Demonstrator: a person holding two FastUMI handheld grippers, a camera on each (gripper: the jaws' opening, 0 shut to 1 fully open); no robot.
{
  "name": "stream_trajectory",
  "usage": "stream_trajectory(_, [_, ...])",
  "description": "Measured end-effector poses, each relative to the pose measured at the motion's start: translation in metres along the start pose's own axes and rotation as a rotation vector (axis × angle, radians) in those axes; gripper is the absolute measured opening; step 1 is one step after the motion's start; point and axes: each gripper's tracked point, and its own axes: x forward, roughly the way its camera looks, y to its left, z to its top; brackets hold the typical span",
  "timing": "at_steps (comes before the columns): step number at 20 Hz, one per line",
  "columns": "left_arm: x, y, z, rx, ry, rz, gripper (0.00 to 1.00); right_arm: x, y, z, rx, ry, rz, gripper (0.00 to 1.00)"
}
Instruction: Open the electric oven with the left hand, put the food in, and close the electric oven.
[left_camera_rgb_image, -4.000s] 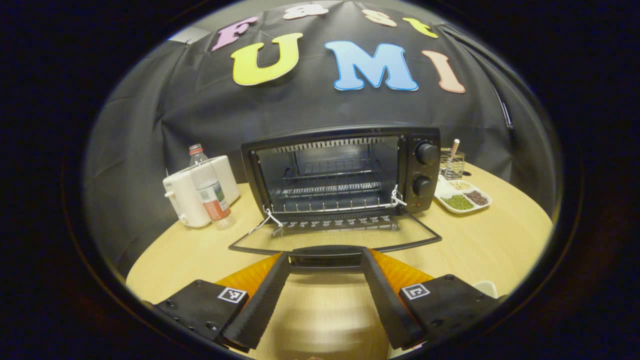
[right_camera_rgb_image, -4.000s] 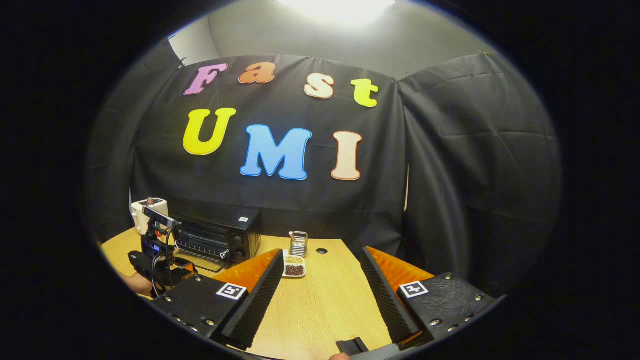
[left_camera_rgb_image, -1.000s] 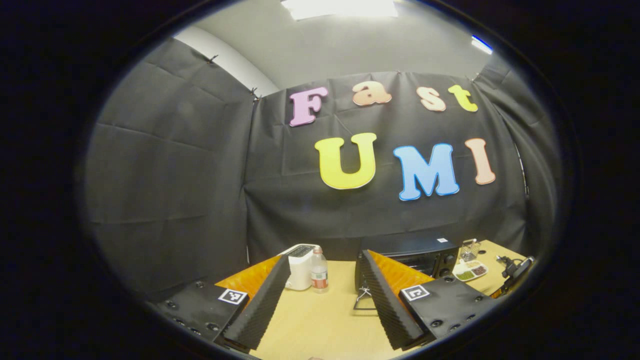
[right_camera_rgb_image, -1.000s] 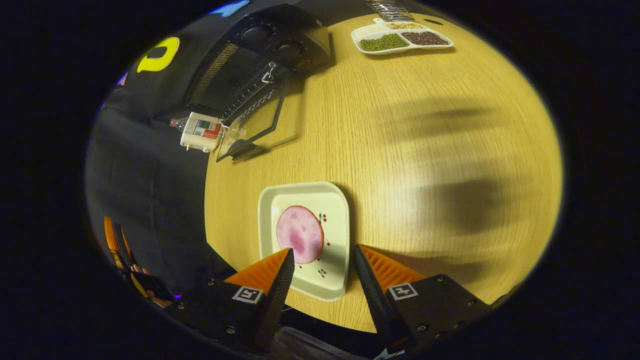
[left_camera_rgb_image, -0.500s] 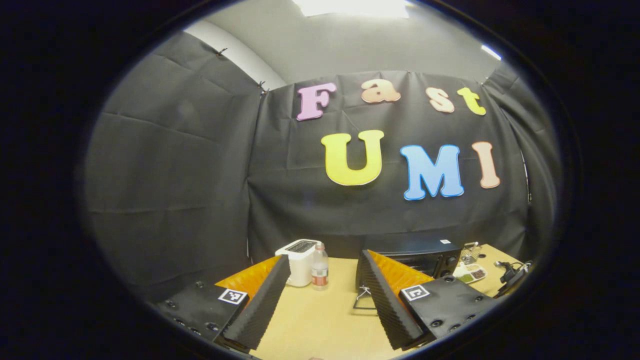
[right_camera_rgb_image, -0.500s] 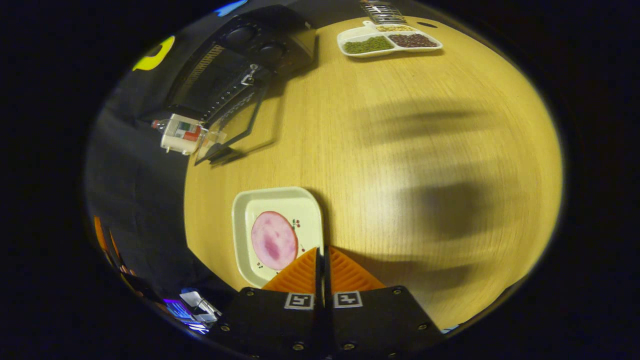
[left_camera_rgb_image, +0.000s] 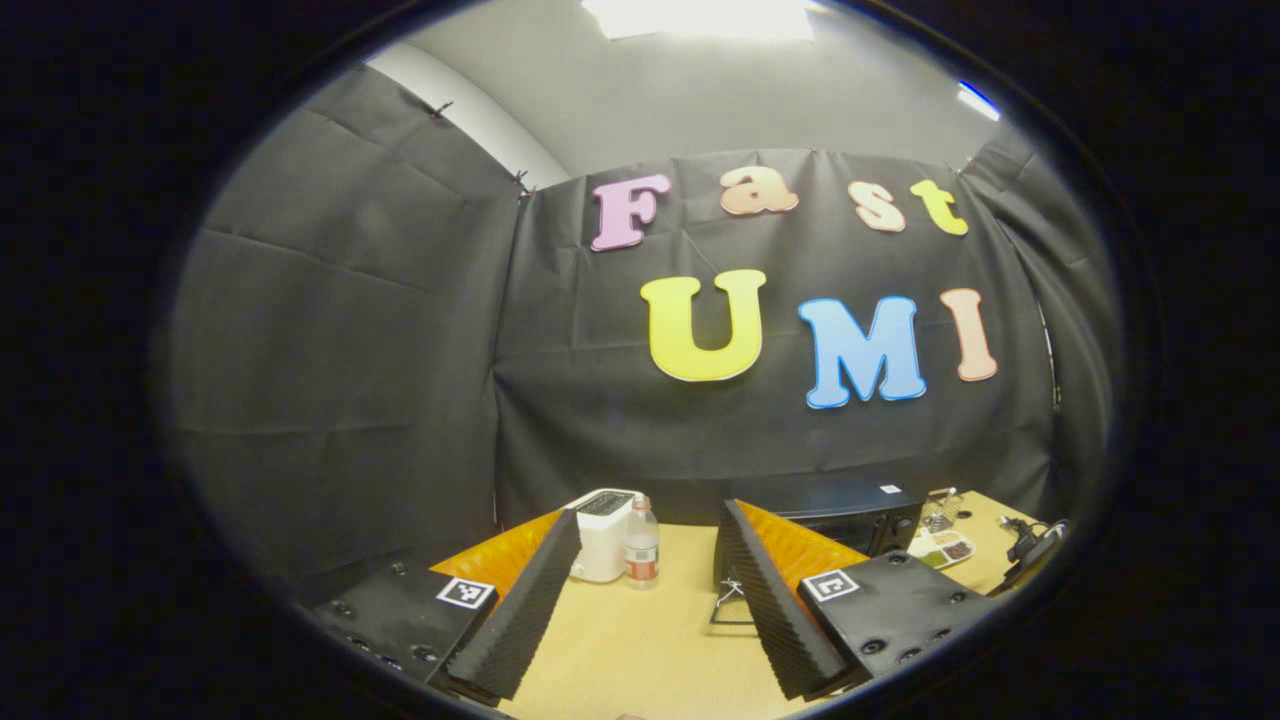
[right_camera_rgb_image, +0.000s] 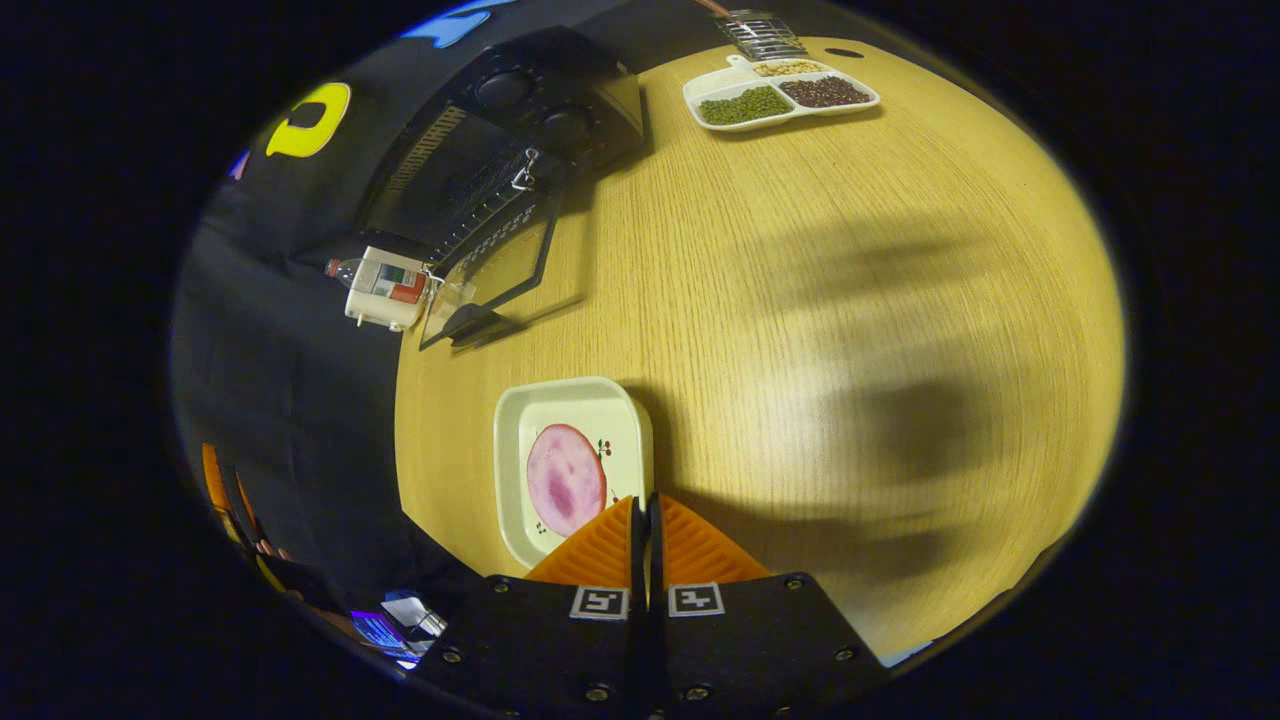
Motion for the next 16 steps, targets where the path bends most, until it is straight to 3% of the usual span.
stream_trajectory(3, [0.004,0.003,-0.002,-0.029,0.001,0.003,1.0,-0.017,0.021,0.0,0.049,-0.027,0.057,0.0])
stream_trajectory(10, [0.014,0.008,-0.001,-0.035,-0.006,0.004,1.0,-0.003,0.091,0.036,0.219,-0.162,0.142,0.0])
stream_trajectory(16, [0.021,0.022,-0.001,-0.02,-0.005,0.026,1.0,0.008,0.124,0.073,0.32,-0.269,0.14,0.01])
